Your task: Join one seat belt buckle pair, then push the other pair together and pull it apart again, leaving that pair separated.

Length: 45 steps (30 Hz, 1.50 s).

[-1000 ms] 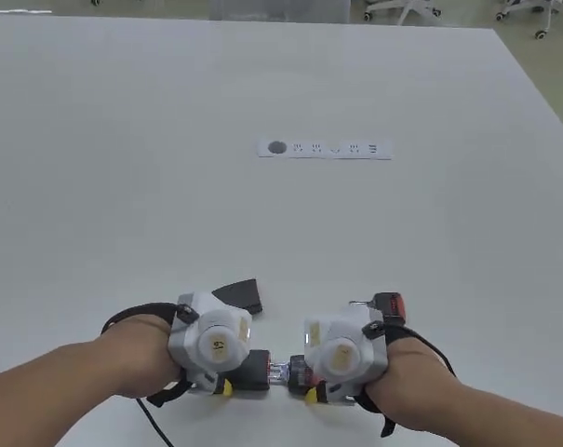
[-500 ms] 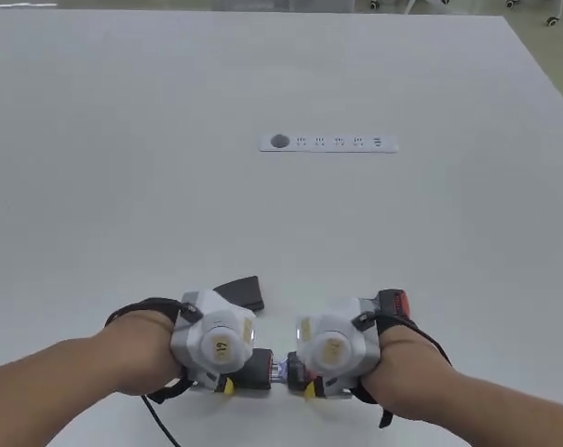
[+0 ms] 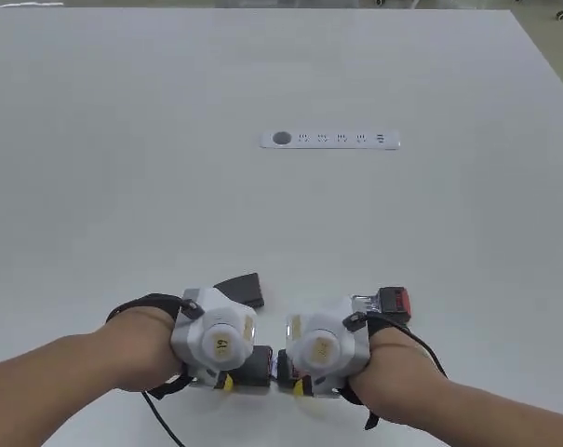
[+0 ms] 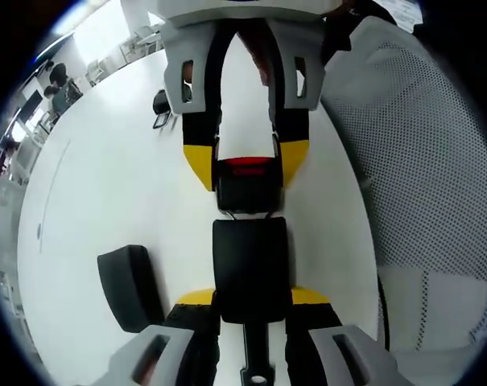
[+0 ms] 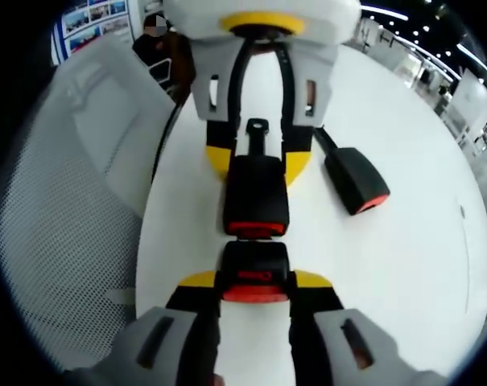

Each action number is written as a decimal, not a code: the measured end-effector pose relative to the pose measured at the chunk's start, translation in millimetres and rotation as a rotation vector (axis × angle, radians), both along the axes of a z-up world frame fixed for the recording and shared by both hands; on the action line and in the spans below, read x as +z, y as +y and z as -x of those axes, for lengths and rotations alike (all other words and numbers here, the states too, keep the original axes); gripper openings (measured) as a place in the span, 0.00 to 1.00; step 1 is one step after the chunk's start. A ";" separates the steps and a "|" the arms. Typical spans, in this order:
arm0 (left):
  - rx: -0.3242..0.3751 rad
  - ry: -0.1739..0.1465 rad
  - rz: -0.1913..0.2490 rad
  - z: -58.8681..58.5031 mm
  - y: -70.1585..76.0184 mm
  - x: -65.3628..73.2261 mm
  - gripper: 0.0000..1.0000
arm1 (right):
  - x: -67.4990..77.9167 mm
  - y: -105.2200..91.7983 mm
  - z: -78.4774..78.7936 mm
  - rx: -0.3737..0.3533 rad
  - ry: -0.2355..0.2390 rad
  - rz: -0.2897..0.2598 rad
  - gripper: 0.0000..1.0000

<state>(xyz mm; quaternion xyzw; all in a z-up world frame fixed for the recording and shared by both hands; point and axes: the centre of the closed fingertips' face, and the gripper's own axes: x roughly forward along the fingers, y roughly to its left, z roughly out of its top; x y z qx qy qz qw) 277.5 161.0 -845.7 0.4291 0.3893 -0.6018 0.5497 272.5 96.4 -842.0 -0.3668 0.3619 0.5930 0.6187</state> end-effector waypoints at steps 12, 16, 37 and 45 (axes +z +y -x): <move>-0.009 0.003 -0.023 -0.8 -1.4 1.0 0.32 | 2.9 -6.7 0.3 0.001 -0.012 -0.020 0.31; -0.011 -0.003 -0.053 -0.2 -1.9 1.1 0.32 | 3.5 -8.3 3.6 -0.011 -0.010 -0.037 0.32; 0.049 0.001 0.016 -0.5 1.2 0.9 0.31 | 0.6 -5.3 7.8 -0.006 -0.005 -0.076 0.32; 0.067 0.004 0.006 -0.5 0.9 0.4 0.33 | -0.1 -4.1 7.9 -0.008 0.000 -0.080 0.34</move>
